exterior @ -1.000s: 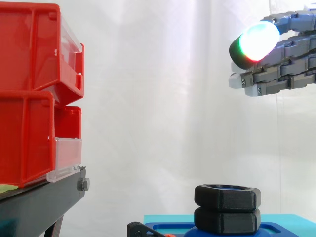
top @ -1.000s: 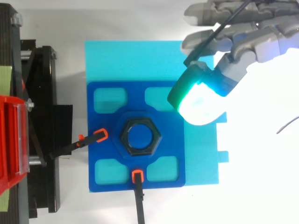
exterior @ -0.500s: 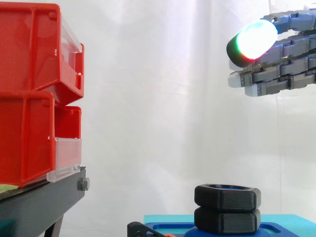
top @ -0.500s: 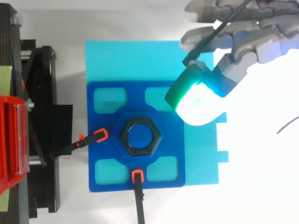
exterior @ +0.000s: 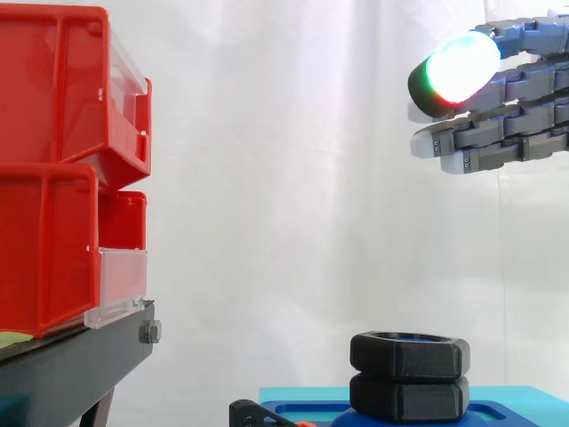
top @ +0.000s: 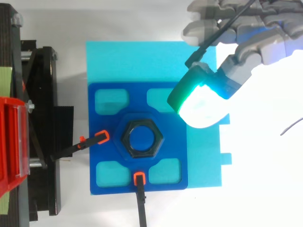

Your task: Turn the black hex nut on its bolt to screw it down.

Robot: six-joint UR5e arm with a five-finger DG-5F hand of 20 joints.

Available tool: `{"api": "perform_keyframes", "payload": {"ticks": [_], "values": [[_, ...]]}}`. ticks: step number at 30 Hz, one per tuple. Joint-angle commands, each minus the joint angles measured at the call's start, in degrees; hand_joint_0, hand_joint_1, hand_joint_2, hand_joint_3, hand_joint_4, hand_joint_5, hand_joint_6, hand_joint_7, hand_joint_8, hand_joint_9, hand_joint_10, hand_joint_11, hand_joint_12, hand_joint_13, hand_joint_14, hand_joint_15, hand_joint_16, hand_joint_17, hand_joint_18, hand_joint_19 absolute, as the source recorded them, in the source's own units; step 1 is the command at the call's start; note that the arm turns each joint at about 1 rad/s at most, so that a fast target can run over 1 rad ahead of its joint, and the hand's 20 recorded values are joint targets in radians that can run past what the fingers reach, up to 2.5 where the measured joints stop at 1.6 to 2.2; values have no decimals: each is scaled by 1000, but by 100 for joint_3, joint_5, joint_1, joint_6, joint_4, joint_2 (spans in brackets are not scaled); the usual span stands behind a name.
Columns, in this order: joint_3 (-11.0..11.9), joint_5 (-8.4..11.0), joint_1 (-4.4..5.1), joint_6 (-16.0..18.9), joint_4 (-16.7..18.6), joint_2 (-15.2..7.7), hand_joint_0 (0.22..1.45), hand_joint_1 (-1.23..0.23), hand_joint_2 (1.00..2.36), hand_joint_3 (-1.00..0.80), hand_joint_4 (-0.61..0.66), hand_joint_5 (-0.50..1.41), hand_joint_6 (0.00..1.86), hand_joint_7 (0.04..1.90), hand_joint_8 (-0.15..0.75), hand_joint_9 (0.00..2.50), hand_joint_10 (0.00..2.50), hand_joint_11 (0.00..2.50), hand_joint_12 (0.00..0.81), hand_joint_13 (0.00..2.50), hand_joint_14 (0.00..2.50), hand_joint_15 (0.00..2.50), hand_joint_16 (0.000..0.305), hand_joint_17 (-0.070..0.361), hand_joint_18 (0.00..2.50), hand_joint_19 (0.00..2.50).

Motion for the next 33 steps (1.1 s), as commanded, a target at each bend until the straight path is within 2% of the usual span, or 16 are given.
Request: {"api": "perform_keyframes", "payload": {"ticks": [1, 24, 33], "values": [[0, -4, 0, 0, 0, -2, 429, -390, 1000, -500, -46, -300, 501, 571, 19, 145, 0, 0, 312, 0, 0, 0, 62, 139, 0, 0], [0, -4, 9, 0, 0, -2, 451, -369, 1000, -500, -64, -300, 500, 555, 108, 265, 0, 0, 305, 0, 0, 0, 58, 131, 0, 0], [0, 4, 0, 0, 0, -2, 460, -329, 1000, -500, -83, -300, 500, 542, 66, 190, 0, 0, 305, 0, 0, 0, 56, 125, 0, 0]]}}
